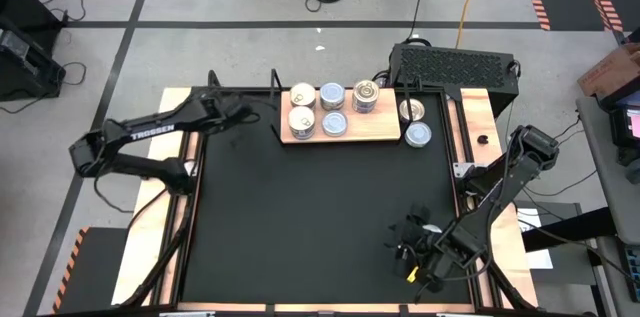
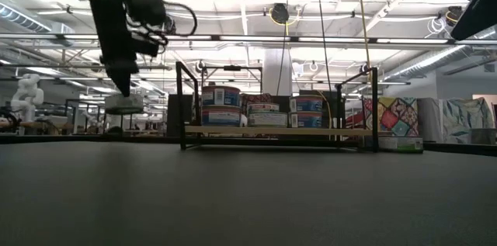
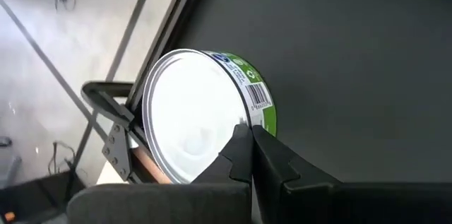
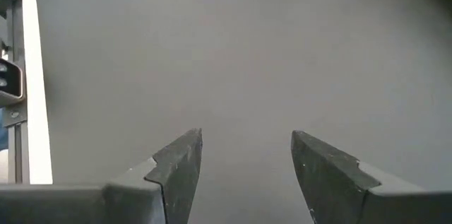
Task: Stack canned seafood by type on shelf
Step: Stack the top left green tuna can on top of the green tuna can on the shelf
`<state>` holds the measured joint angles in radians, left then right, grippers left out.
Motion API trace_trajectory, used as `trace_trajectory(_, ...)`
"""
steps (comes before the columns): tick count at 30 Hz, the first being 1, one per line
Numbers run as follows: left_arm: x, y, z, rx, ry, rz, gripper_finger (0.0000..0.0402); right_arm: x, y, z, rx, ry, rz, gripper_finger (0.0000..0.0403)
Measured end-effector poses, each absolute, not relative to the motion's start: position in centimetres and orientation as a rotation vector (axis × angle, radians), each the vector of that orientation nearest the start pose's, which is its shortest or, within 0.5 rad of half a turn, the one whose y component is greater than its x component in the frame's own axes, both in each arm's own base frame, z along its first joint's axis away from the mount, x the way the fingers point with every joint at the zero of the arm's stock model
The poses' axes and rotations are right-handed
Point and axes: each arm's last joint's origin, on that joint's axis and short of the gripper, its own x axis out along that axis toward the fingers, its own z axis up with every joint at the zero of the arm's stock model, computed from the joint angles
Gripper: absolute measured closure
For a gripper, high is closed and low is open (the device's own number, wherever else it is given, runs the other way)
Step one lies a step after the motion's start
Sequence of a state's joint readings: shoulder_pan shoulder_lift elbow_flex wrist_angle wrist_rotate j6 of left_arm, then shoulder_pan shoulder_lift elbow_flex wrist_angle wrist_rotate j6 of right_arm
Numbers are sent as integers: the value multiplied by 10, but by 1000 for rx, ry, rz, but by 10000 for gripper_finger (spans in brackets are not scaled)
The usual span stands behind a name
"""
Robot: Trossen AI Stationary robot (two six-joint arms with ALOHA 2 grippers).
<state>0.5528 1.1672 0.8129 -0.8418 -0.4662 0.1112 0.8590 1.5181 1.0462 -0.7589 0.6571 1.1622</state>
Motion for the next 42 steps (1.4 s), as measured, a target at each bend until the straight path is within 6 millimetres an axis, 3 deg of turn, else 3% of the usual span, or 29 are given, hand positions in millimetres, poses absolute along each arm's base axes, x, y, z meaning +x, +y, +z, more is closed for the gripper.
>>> trace_trajectory(8, 169, 79, 245, 64, 1297, 769, 401, 201, 199, 224, 243, 818, -349, 190)
trace_trajectory(17, 197, 29, 285, 75, 1113, 627, 401, 201, 199, 224, 244, 818, -349, 190)
trace_trajectory(22, 215, 0, 304, 98, 1145, 560, 401, 201, 199, 224, 246, 817, -350, 190)
trace_trajectory(28, 255, -31, 314, 189, 1181, 488, 402, 201, 199, 224, 243, 817, -349, 190)
trace_trajectory(33, 297, -51, 308, 329, 1208, 423, 402, 201, 199, 224, 244, 817, -349, 190)
trace_trajectory(39, 345, -61, 295, 497, 1144, 354, 402, 201, 199, 224, 244, 818, -349, 190)
trace_trajectory(42, 364, -57, 289, 556, 1087, 314, 402, 201, 199, 224, 244, 819, -348, 190)
